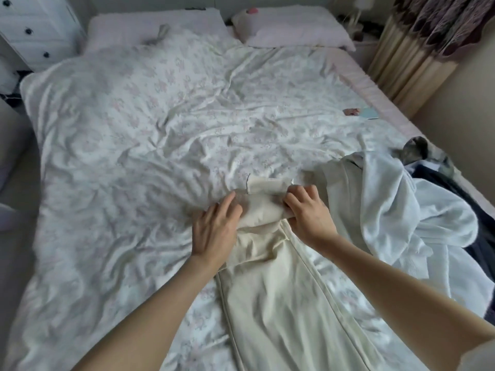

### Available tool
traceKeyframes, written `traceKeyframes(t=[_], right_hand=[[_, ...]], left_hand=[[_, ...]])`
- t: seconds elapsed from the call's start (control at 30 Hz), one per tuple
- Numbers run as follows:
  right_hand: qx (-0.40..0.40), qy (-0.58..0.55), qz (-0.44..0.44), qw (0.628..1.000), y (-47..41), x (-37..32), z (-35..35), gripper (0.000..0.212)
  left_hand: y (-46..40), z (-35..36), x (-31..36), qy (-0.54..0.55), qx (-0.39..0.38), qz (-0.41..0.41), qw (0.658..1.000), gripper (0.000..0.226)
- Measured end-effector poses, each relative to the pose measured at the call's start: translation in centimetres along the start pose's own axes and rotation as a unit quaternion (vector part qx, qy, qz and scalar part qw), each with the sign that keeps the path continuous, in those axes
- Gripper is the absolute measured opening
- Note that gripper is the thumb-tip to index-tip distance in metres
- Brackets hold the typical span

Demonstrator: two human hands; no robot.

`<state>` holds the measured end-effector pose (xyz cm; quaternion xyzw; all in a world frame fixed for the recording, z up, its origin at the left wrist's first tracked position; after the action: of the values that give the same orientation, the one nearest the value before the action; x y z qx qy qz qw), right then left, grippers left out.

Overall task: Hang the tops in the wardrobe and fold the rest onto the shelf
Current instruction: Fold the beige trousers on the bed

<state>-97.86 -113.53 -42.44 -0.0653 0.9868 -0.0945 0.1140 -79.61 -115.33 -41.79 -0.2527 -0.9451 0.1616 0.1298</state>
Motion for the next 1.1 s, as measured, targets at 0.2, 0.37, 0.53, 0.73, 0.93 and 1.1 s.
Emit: traceKeyframes(t=[0.2, 0.37, 0.53, 0.73, 0.93, 1.1], right_hand=[[-0.043, 0.071, -0.061, 0.995, 7.3, 1.0, 2.2, 0.038], [-0.262, 0.141, -0.042, 0.954, 14.8, 2.3, 6.5, 0.041], [-0.210, 0.064, 0.060, 0.974, 16.0, 2.6, 7.1, 0.019], [-0.046, -0.037, 0.051, 0.997, 8.6, -1.1, 7.3, 0.024], [-0.117, -0.041, 0.050, 0.991, 3.0, -1.2, 11.7, 0.037], [-0.154, -0.021, 0.087, 0.984, -0.3, 0.9, 14.5, 0.044]], left_hand=[[7.6, 2.6, 3.6, 0.001, -0.072, 0.049, 0.996, 0.016], [15.0, 7.6, 5.8, 0.039, -0.374, 0.003, 0.927, 0.027], [13.7, 6.5, 5.7, 0.169, -0.208, -0.035, 0.963, 0.002], [8.2, 9.1, -1.9, 0.214, -0.137, -0.420, 0.871, 0.024], [4.6, 11.5, -6.7, 0.111, -0.172, -0.408, 0.890, 0.025], [1.8, 14.4, -7.5, 0.034, -0.244, -0.401, 0.882, 0.029]])
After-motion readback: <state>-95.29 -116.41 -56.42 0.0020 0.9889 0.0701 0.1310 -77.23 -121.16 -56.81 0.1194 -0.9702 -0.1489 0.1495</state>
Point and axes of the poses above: each hand's wrist, its own y-axis away from the middle knuckle, its own z-axis out of the palm, x = y × z, the point moved 4 cm from there along -y, towards the middle knuckle, and after that the axes turned 2 degrees about -z, right-handed, at the moved point
